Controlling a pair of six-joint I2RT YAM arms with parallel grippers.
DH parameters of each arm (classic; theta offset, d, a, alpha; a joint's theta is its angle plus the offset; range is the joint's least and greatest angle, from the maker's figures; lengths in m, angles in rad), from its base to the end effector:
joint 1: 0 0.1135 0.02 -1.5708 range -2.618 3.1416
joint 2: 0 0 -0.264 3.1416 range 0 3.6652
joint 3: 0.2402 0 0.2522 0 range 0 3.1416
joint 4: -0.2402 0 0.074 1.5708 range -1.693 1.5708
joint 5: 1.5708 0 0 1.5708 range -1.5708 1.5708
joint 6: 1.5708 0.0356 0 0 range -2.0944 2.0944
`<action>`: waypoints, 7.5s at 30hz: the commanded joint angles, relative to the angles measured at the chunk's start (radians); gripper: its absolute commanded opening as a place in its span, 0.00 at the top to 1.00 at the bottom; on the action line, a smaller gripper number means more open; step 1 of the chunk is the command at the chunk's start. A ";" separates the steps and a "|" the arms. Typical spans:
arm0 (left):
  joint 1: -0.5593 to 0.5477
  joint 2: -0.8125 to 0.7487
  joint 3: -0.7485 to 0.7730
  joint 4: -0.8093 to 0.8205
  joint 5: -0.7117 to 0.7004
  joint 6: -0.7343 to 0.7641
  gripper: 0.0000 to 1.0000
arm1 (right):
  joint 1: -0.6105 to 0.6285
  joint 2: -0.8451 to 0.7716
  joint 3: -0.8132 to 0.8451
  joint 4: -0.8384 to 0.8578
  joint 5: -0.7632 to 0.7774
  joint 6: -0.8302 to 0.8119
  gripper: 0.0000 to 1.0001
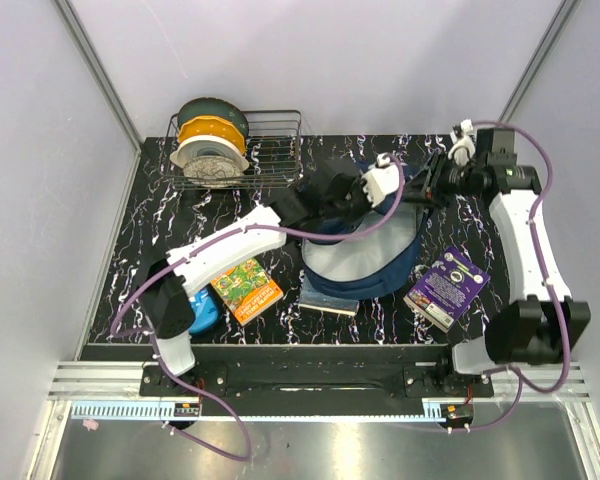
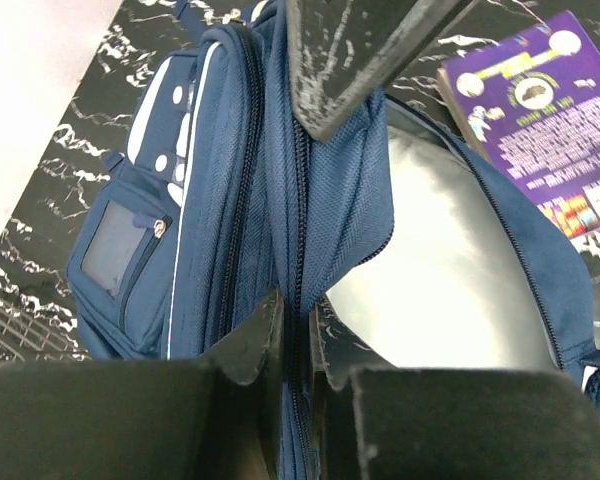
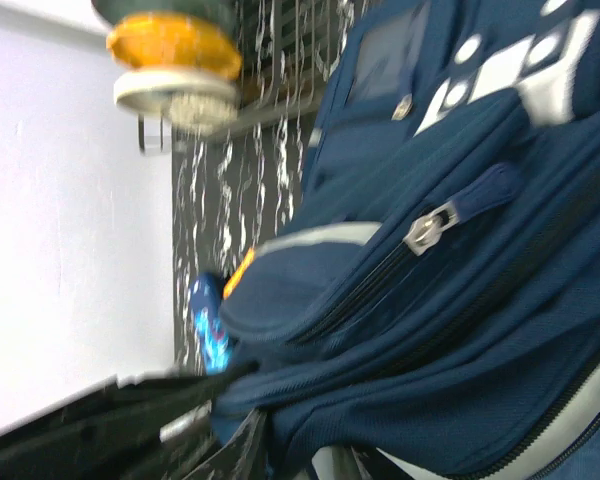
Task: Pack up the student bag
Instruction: Unzip the student bag at the center of the board, then pick up the book from the center of the board.
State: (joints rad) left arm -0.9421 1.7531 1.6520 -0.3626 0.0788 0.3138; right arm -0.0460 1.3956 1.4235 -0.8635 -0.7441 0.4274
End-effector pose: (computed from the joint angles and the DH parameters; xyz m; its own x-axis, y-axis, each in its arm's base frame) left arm 0.2421 -0.3377 0.3591 0.0115 0.5075 -0.8616 0.8875 0.3918 0.2426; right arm 0.2852 0.0110 0.3660 -0.8483 0.3443 -0.4022 -0.0751 0.6737 0.7352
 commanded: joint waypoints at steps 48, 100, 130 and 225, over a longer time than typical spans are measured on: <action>0.014 0.451 0.351 -0.150 0.349 -0.239 1.00 | -0.342 -0.521 -0.819 0.130 0.834 0.369 0.00; -0.087 0.598 0.315 0.132 0.466 -0.522 0.01 | -0.604 -0.259 -0.896 0.391 0.490 0.251 0.00; -0.092 0.764 0.405 0.140 0.552 -0.644 0.08 | -0.572 -0.245 -0.959 0.467 0.423 0.250 0.06; -0.057 0.778 0.436 0.277 0.705 -0.742 0.29 | -0.276 -0.400 -0.917 0.241 0.187 0.192 0.52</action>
State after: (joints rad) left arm -0.9703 2.5240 2.0418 -0.2371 0.7719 -0.4175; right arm -0.3477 0.9939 0.5175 -0.5209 -0.4477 0.5652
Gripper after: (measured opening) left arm 0.719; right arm 0.532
